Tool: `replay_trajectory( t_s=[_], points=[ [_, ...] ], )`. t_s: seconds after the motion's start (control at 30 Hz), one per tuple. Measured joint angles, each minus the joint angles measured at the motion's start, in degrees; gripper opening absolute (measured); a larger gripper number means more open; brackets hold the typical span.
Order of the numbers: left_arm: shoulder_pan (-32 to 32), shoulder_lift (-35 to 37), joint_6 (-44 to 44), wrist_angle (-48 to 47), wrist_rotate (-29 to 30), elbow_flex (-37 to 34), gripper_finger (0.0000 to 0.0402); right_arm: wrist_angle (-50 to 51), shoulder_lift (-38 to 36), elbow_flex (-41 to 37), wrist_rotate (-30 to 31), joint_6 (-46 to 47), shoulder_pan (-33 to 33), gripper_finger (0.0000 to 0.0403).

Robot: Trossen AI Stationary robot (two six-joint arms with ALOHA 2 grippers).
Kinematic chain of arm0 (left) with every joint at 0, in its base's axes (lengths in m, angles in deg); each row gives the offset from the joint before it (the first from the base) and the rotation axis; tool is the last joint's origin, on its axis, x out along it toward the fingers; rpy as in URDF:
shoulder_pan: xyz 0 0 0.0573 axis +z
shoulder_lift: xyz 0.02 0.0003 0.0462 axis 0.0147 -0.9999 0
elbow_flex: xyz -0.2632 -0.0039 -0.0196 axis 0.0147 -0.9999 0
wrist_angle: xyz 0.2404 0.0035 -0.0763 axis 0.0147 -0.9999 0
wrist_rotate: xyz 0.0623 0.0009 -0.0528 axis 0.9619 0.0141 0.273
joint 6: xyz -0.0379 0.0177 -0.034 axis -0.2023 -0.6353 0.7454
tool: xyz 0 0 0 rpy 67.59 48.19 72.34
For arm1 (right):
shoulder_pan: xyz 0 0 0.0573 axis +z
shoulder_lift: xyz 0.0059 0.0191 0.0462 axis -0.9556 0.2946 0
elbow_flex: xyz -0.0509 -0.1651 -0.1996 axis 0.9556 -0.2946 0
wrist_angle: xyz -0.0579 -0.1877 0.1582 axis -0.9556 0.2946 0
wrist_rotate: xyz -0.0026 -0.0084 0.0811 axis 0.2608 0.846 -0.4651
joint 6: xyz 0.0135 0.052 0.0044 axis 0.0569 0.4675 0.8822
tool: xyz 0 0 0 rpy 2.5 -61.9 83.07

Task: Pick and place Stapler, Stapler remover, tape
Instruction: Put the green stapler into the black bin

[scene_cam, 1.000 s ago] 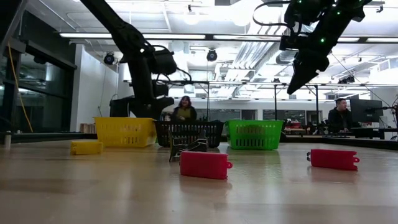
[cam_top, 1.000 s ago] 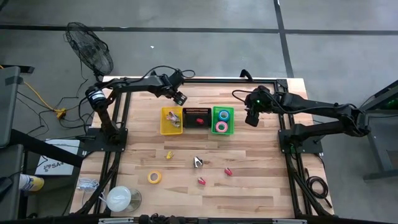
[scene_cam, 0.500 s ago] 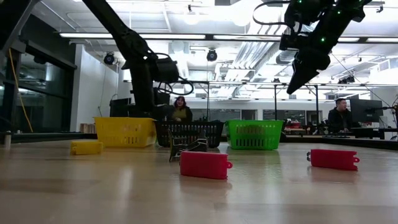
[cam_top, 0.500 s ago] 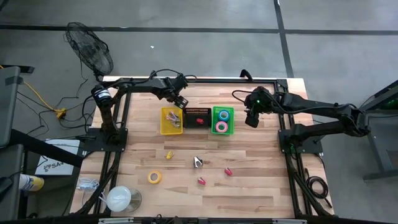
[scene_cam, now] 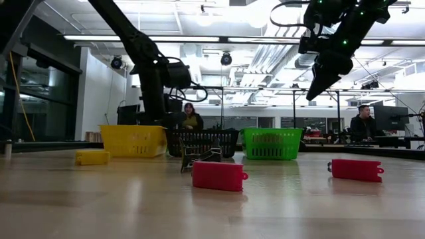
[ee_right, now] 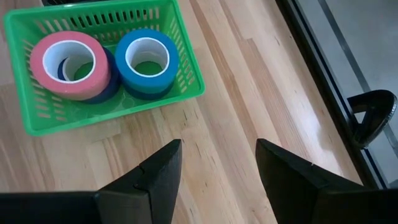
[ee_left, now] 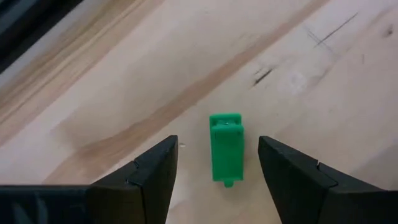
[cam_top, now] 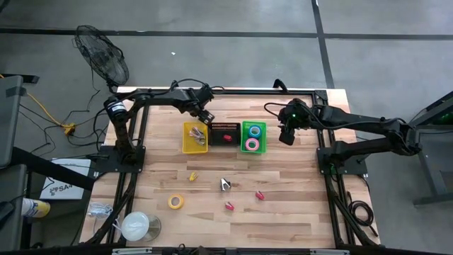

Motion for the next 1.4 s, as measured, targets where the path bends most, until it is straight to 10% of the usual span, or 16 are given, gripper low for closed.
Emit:
replay_trajectory(
  t_s=[0.47,0.93,1.4],
  points=[
    [0.13,-2.74,-0.57,-0.02,-1.80,0.22,0.0212,0.01,0.02,0.00,0.00,-0.01,0.00,0.0197],
    [0.09,-2.91,-7.02,2.03,-3.10,0.04,0.0058,0.03,0.02,0.00,0.00,-0.02,0.00,0.0197],
    [0.20,-3.33,-21.23,-2.65,-5.81,9.57,0.0067,0.01,0.02,-0.02,0.00,-0.02,0.00,0.0197]
  ],
)
